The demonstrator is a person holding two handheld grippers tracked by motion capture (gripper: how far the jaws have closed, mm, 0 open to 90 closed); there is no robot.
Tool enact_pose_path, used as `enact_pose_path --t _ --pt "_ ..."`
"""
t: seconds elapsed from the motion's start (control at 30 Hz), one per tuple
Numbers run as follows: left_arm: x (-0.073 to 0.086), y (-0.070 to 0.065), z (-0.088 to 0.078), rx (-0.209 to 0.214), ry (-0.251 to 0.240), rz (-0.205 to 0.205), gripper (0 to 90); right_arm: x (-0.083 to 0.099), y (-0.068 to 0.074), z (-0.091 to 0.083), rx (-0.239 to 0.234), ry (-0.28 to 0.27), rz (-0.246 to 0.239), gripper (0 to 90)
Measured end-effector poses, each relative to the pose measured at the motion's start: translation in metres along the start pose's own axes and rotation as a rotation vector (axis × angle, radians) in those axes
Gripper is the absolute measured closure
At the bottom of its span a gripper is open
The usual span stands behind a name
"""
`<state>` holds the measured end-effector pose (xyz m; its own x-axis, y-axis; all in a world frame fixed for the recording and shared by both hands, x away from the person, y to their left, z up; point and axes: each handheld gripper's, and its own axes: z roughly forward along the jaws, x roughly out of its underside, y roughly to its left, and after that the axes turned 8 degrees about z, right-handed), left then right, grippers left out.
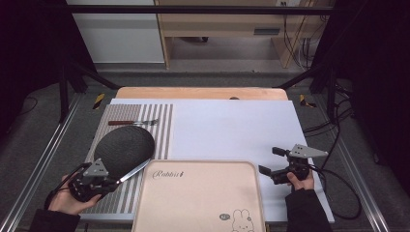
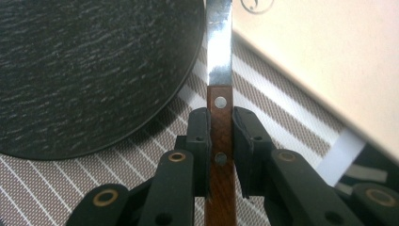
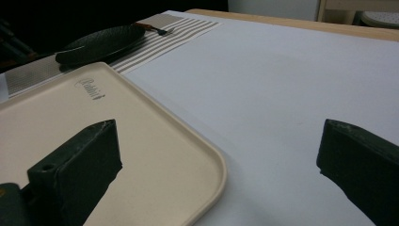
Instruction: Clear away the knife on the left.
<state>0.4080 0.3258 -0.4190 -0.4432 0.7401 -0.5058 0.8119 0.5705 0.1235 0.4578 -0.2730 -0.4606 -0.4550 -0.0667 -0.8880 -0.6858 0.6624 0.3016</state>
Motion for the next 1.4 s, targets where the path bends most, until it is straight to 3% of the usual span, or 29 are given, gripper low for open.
enact_pose_path --t 0.37,0.7,0.9,1.2,1.4 --pt "-0.017 -0.01 0.008 -0.004 -0.015 -0.023 77.1 0.0 0.0 0.0 -0.003 0.011 -0.001 0.4" --pt "-0.032 -0.022 0.012 -0.038 -0.042 -0.084 77.1 0.001 0.0 0.0 -0.001 0.015 0.0 0.4" --pt "-0.035 -0.027 0.011 -0.061 -0.08 -0.144 77.1 0.001 -0.001 0.0 0.001 0.016 -0.002 0.4" --pt "-0.038 -0.036 0.012 -0.094 -0.093 -0.211 77.1 0.001 -0.001 0.0 0.001 0.019 -0.002 0.4" --pt "-0.042 -0.045 0.012 -0.115 -0.111 -0.279 77.1 0.001 -0.001 0.0 0.0 0.02 -0.003 0.4"
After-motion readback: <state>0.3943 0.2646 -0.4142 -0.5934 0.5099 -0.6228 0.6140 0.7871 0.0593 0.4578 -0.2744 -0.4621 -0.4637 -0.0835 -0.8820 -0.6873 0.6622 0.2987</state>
